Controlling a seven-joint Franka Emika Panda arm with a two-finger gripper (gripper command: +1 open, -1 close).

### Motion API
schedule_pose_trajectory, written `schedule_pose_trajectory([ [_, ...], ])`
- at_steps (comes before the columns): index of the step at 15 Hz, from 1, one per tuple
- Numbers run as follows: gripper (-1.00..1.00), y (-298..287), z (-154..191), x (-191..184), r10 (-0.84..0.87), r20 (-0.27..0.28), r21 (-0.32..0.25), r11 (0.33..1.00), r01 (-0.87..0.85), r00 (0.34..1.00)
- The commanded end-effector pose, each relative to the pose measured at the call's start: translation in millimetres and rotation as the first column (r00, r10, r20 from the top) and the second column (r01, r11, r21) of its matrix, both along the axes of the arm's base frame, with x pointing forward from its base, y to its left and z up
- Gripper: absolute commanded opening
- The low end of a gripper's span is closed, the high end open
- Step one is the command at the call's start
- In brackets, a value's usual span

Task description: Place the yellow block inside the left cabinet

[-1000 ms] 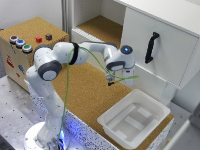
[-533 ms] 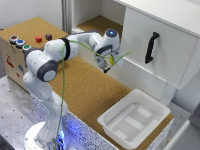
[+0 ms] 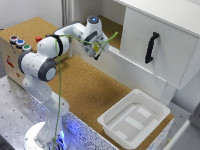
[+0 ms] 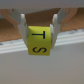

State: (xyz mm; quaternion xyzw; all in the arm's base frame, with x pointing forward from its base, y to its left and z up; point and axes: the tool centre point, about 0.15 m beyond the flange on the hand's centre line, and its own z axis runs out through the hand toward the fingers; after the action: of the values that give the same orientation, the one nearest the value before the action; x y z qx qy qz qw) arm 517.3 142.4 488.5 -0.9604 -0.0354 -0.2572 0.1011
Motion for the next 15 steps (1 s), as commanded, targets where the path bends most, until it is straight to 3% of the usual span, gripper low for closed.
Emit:
schedule_pose_trajectory([
  [1, -1.00, 70, 15, 73, 0.100, -0.018, -0.038, 0.994, -0.101, 0.995],
  [6, -1.00, 120, 12, 105, 0.141, -0.018, -0.018, 0.990, -0.142, 0.990],
  [15, -1.00, 166, -2, 151, 0.103, -0.006, -0.063, 0.993, -0.103, 0.995],
])
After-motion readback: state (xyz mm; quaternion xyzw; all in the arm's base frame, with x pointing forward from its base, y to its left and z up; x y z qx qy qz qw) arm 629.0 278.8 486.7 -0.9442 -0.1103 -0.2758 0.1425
